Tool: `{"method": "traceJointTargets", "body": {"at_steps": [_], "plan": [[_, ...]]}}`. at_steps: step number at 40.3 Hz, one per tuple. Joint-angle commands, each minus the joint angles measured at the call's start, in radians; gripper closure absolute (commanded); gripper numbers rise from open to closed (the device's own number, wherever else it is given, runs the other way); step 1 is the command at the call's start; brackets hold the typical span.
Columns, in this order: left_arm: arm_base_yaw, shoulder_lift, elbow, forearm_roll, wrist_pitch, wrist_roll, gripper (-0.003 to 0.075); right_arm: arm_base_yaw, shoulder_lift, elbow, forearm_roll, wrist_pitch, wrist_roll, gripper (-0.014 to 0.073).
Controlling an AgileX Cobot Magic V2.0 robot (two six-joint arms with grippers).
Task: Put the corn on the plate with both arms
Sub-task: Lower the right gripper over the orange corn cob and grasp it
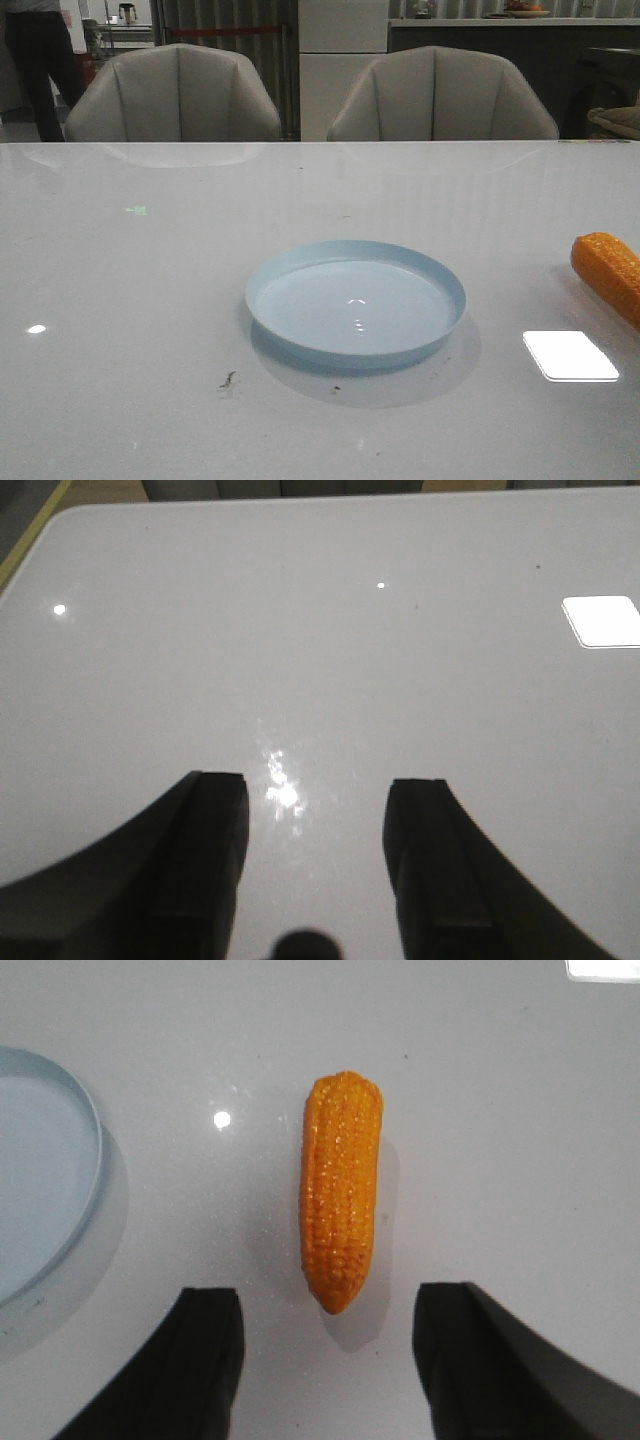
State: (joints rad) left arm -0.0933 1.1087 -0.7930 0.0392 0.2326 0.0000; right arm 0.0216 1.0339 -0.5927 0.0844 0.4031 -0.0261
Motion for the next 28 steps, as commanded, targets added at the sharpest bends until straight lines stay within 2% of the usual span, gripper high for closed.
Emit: {"method": "traceJointTargets", "body": {"at_steps": [1, 5, 11, 18, 28], "plan": [[0.003, -0.099, 0.105, -0.032, -0.158, -0.007, 0.0330, -0.006, 0.056, -0.080, -0.008, -0.031, 0.001, 0.0105], [0.003, -0.171, 0.216, -0.039, -0.180, -0.007, 0.0330, -0.006, 0.135, -0.164, -0.008, -0.029, 0.002, 0.0105], [0.003, -0.258, 0.297, -0.039, -0.184, -0.007, 0.0331, -0.006, 0.281, -0.329, -0.008, 0.031, 0.026, 0.0105], [0.003, -0.315, 0.314, -0.039, -0.184, -0.007, 0.0330, -0.006, 0.468, -0.499, -0.008, 0.167, 0.036, 0.0105], [0.003, -0.324, 0.314, -0.039, -0.186, -0.007, 0.0330, -0.006, 0.653, -0.601, -0.051, 0.240, 0.095, 0.0105]]}}
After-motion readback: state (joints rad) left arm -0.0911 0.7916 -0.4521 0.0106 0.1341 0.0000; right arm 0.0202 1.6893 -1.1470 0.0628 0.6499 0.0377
